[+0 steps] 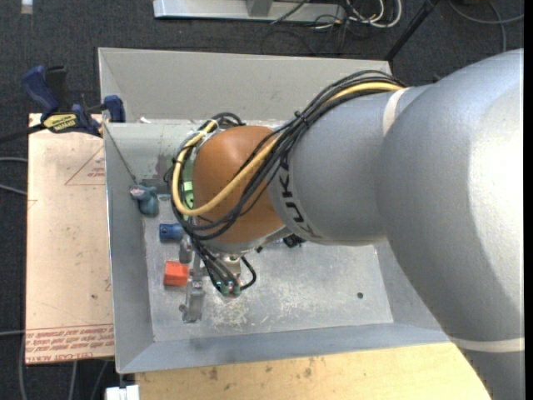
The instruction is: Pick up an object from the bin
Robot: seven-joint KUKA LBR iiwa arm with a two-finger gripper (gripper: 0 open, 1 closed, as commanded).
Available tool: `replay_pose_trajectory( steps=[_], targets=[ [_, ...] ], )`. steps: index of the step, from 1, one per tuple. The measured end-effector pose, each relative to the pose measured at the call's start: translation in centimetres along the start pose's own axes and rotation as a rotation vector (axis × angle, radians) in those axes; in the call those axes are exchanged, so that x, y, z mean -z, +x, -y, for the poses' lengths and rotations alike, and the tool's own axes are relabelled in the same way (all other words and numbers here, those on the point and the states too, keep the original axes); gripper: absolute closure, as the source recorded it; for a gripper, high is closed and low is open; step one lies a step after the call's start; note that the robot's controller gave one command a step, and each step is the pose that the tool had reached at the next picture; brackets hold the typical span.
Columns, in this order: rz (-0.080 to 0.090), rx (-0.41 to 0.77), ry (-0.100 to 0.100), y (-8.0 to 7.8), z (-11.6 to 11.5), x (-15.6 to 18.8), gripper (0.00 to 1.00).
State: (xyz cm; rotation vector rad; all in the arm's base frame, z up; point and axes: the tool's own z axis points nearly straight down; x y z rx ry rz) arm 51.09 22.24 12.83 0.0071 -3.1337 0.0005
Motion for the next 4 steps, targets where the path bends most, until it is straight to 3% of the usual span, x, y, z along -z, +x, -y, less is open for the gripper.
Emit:
replay_pose_trajectory(
  steps=[1,2,3,4],
  targets=[
    [0.004,-0.097,0.0,-2.4,0.1,-5.8,0.0],
    [0.007,-0.099,-0.002,-2.5,0.1,-5.5,1.0],
    [0.007,-0.1,-0.002,-2.5,0.1,-5.5,0.0],
    [0.009,-0.247,-0.004,-2.6,-3.0,-5.6,0.0]
  ],
)
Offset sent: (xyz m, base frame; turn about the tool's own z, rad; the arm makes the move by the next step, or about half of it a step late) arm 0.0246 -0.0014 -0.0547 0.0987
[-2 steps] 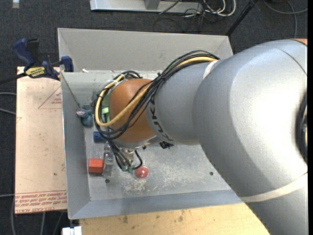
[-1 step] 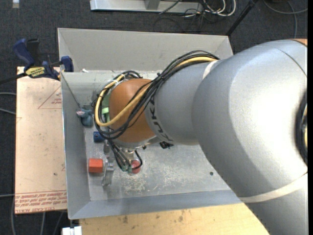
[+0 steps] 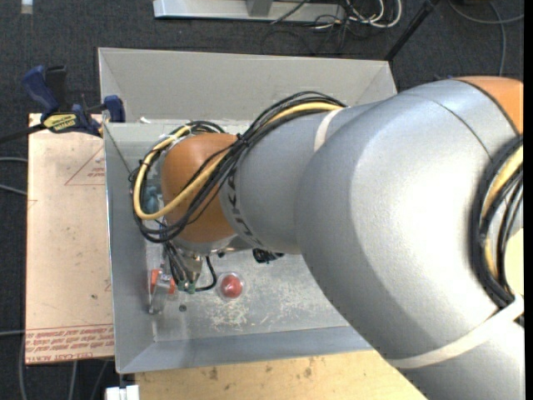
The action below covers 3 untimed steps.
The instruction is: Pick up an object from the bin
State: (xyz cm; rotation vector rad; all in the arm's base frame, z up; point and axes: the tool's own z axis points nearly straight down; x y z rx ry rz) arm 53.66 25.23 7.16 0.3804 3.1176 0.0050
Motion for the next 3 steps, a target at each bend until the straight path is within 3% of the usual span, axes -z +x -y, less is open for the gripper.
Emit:
replay_pose_trajectory(
  steps=[1,2,3],
  targets=[
    [0.0,-0.004,0.001,-0.1,0.1,0.0,1.0],
    [0.009,-0.03,-0.004,-3.6,0.9,14.2,1.0],
    [0.001,-0.028,0.002,-3.4,1.0,13.7,1.0]
  ],
)
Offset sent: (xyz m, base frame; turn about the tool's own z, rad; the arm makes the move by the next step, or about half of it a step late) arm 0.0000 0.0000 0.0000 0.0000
